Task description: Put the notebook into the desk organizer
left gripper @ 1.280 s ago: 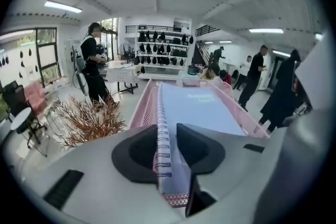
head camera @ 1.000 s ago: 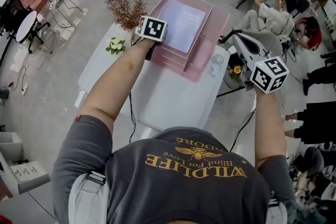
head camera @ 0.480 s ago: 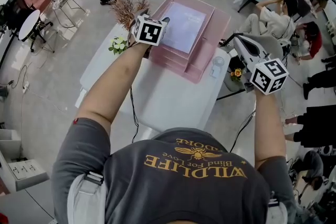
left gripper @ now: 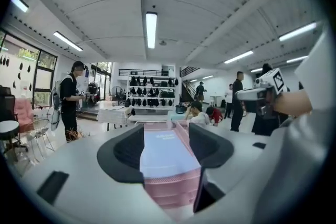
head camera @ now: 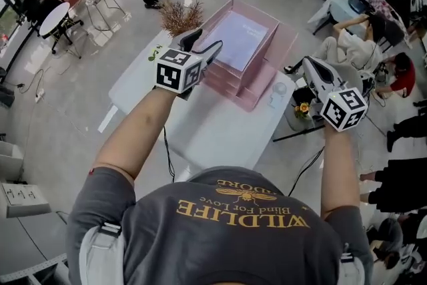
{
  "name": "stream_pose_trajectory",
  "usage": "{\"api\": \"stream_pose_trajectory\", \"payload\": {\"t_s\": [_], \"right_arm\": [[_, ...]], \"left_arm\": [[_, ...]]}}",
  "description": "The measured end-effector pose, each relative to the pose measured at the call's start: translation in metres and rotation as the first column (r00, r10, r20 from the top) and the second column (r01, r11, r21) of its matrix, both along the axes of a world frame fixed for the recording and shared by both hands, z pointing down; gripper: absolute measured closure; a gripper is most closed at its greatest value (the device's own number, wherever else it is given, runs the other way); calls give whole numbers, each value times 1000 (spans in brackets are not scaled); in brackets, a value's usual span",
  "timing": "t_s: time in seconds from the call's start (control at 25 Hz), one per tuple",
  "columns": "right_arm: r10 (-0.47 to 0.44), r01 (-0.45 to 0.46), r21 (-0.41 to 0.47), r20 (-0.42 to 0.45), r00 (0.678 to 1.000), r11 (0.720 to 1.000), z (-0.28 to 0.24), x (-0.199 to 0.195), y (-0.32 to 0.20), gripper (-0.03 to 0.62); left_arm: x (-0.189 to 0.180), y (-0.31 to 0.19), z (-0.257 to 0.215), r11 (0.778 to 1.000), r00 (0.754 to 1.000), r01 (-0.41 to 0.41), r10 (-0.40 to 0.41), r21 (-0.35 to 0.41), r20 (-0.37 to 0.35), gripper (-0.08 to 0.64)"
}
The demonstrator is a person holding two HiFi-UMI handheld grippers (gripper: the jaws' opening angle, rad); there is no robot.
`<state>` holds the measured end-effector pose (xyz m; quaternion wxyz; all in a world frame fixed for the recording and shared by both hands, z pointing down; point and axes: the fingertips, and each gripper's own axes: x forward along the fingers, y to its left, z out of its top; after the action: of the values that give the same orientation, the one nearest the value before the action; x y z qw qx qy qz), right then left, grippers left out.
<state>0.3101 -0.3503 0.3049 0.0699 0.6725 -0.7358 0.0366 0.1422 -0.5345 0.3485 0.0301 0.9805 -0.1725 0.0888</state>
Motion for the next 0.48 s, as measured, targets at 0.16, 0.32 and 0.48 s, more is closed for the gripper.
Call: {"api": "stream_pose_trajectory", "payload": {"t_s": [0.16,0.32,0.48], "right_arm": [[-64,64,33,7,998,997,-5,-2,15,592],[-132,131,60,4,991,990,-15,-1,40,592],[-203,202,67,11,979,977,-15,4,70,592]], "left_arm": [[-30,42,-9,1000,998,13,-14,-12,-64,330],[-52,91,-24,997,989,73,-73,-2,-126,375],[-62,148,-27,990,974,144,-143,-10,-177,410]]}}
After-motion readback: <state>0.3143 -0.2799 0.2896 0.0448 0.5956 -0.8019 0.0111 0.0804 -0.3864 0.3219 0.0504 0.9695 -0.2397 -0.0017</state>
